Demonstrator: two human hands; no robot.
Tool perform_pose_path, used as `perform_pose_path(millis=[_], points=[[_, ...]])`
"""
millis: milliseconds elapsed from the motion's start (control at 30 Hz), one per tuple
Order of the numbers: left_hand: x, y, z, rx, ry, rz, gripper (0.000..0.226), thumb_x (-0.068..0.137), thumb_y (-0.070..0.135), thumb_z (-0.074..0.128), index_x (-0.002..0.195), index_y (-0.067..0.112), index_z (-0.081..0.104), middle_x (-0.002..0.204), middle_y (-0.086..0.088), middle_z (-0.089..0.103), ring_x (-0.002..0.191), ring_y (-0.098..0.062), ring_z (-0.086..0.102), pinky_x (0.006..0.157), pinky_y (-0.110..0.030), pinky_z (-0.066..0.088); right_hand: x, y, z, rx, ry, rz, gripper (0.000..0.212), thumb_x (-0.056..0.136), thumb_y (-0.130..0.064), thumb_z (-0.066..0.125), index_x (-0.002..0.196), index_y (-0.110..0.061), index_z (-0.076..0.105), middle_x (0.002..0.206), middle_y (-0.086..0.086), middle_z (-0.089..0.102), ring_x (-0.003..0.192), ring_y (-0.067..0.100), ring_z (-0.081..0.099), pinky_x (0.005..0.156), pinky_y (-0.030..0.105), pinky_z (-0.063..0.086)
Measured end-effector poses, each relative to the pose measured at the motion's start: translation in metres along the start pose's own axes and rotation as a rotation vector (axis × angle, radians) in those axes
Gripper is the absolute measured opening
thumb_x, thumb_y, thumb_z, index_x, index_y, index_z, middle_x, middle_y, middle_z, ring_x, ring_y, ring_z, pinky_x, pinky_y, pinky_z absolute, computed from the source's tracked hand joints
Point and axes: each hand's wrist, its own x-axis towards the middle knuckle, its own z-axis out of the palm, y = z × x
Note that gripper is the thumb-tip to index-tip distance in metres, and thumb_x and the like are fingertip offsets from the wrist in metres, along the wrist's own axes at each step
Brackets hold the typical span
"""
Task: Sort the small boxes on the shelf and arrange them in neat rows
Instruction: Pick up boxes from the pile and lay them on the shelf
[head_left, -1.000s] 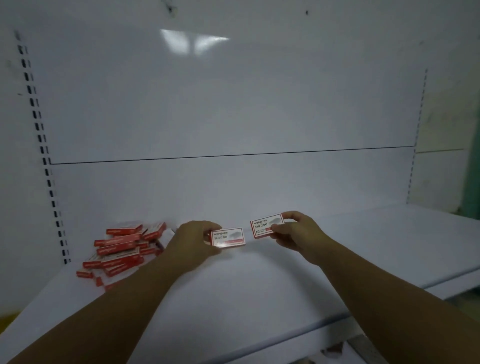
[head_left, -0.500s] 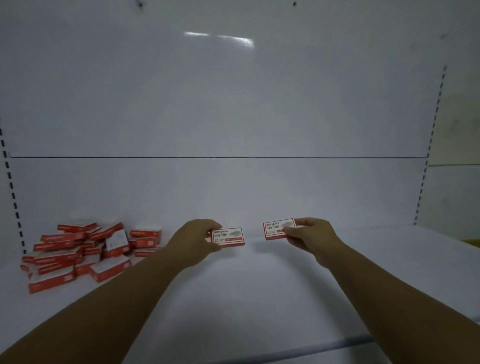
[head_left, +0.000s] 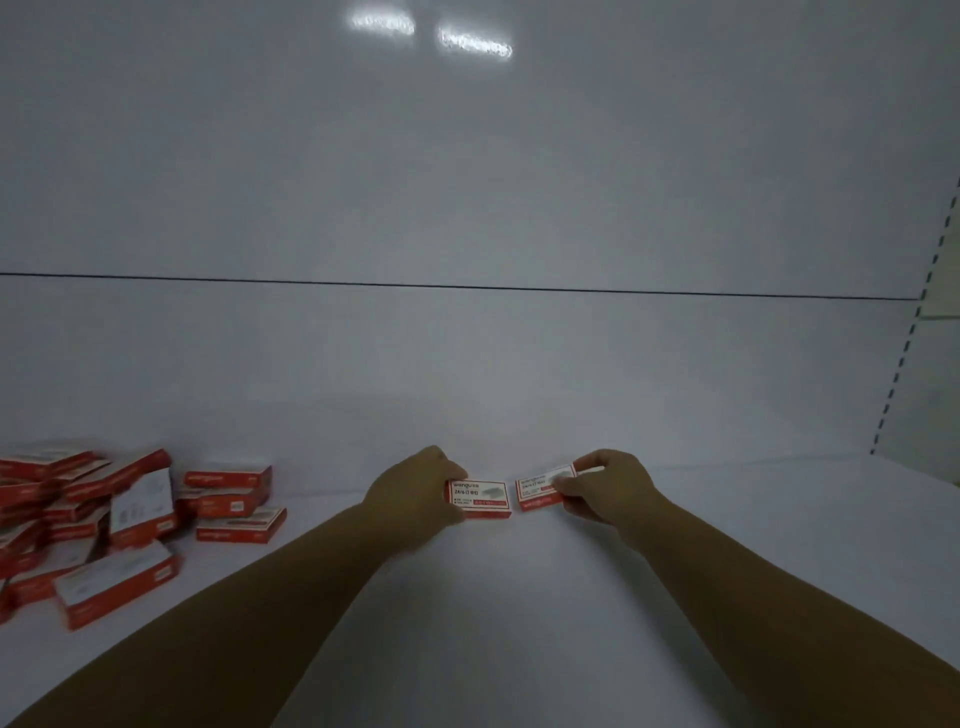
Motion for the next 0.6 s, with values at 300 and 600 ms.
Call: perform_pose_path(millis=[300,600], points=[[0.021,0.0,0.02,0.035,0.053,-0.156,0.037,0.083,0.038,0.061,0.117,0.023,0.062,0.114,0.002,0.06,0.1,-0.015,0.052,0.079,-0.025,0.039,0.031,0.013,-0.009,-0.614,0.085,-0.271,0.019,0.08,-0.038,0.063,0.079,-0.02,0.057,0.081,-0.001,0.061,0.075,0.016,0.057,0.064,0.027,0.042],[0.027,0.018,0.023,0.283,0.066,-0.255,0.027,0.086,0.039,0.051,0.106,0.028,0.067,0.099,0.0,0.061,0.09,-0.019,0.059,0.07,-0.026,0.044,0.047,0.018,-0.016,-0.949,0.056,-0.506,0.027,0.089,-0.039,0.045,0.091,-0.016,0.059,0.093,0.004,0.062,0.087,0.022,0.058,0.07,0.03,0.043]])
